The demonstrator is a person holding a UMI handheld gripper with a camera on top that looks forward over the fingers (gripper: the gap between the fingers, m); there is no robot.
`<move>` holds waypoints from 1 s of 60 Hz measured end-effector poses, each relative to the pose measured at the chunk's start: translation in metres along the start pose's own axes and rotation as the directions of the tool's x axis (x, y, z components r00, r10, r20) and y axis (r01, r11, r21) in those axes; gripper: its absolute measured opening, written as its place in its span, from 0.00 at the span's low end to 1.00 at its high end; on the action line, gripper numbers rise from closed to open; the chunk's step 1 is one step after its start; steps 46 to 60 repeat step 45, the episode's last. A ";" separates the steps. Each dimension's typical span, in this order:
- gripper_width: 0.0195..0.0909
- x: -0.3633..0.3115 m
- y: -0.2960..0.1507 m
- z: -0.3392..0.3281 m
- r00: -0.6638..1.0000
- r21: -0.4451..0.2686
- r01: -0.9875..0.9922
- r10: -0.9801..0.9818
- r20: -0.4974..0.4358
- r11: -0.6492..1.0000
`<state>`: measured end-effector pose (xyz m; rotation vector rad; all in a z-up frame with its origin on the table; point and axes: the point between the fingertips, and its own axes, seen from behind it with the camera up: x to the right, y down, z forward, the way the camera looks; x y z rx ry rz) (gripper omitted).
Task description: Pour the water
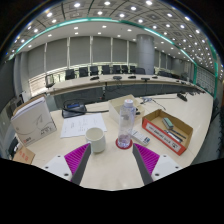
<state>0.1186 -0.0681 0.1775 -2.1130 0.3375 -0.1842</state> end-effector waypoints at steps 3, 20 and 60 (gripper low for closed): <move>0.93 -0.011 0.003 -0.031 1.000 -0.005 0.002 -0.002 0.004 1.000; 0.93 -0.059 0.020 -0.156 0.998 -0.001 0.053 -0.053 0.029 0.999; 0.93 -0.067 0.054 -0.218 0.991 0.005 0.120 -0.121 0.060 0.993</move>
